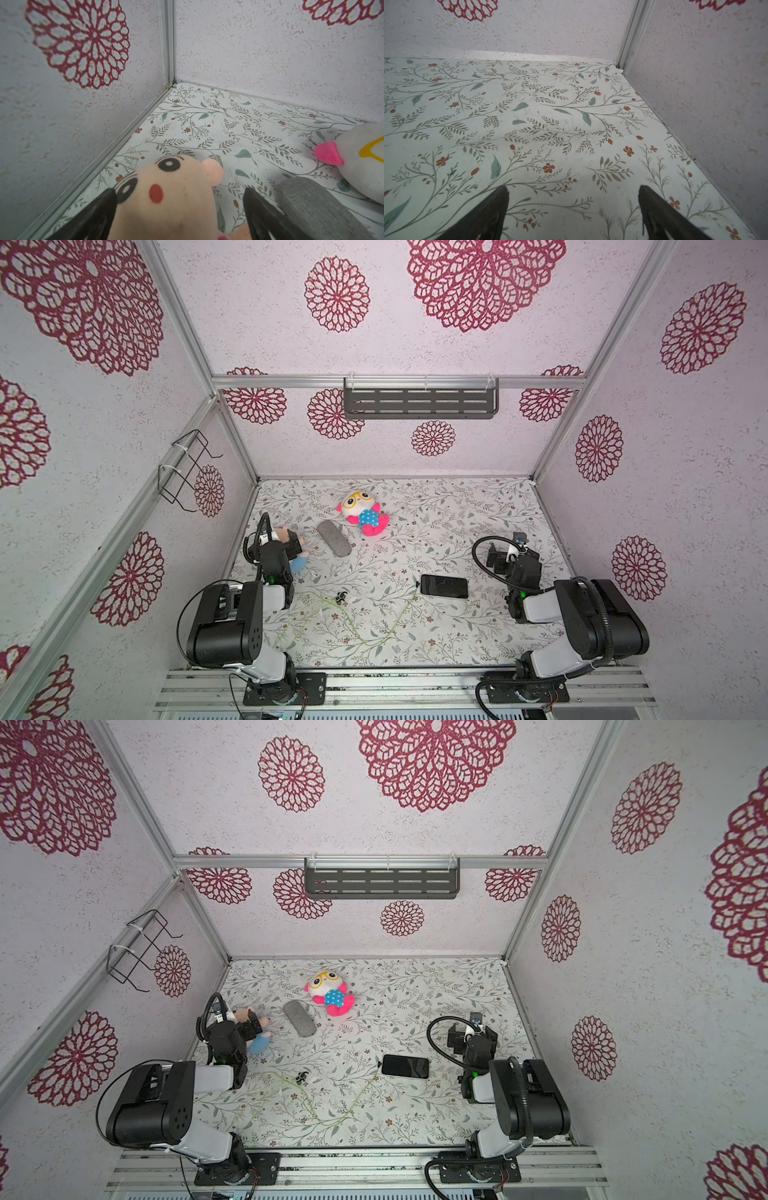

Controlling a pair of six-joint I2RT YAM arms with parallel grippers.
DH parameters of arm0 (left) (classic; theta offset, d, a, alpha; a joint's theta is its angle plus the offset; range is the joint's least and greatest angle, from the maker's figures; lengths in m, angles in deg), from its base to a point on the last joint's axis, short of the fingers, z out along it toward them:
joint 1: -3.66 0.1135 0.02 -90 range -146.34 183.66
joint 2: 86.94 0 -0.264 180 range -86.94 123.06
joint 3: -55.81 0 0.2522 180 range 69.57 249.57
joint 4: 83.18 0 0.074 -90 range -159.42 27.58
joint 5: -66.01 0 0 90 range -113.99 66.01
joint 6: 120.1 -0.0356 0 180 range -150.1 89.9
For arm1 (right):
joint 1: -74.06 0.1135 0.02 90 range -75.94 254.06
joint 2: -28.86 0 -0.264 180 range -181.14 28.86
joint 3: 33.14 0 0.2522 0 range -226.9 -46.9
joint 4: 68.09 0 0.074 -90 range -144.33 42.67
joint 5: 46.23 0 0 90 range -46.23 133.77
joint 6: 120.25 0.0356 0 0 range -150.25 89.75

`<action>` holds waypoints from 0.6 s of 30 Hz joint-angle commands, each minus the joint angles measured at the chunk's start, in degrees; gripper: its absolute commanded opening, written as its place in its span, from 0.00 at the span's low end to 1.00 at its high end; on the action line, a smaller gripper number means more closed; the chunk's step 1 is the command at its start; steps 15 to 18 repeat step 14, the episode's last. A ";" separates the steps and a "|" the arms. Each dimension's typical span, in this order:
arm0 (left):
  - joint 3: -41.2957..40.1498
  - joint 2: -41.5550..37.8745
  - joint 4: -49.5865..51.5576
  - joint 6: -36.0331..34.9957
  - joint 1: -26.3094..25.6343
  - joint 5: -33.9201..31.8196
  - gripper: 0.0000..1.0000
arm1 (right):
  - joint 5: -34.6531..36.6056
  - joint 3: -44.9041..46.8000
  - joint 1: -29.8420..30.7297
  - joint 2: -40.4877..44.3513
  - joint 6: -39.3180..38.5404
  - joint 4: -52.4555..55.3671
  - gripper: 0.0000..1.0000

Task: Plug wired earphones into phones
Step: Reset both arms

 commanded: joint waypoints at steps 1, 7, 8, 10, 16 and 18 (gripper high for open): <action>0.17 -0.02 -1.34 0.12 0.26 -0.23 0.98 | -0.23 -0.65 -0.55 0.84 1.30 -3.04 0.99; 0.21 -0.02 -1.29 0.17 0.26 -0.27 0.98 | -0.59 -0.97 -0.55 0.63 1.41 -2.64 0.99; 0.22 -0.02 -1.33 0.12 0.21 -0.27 0.98 | -1.29 -1.10 -0.70 0.70 1.67 -2.16 0.99; 0.16 0.02 -1.29 0.17 0.25 -0.27 0.98 | -2.23 -1.25 -1.47 0.68 1.88 -1.85 0.99; 0.23 -0.02 -1.29 0.13 0.26 -0.27 0.98 | -1.97 -0.86 -1.41 0.93 1.72 -2.41 0.99; 0.23 -0.02 -1.29 0.13 0.26 -0.27 0.98 | -1.97 -0.86 -1.41 0.93 1.72 -2.41 0.99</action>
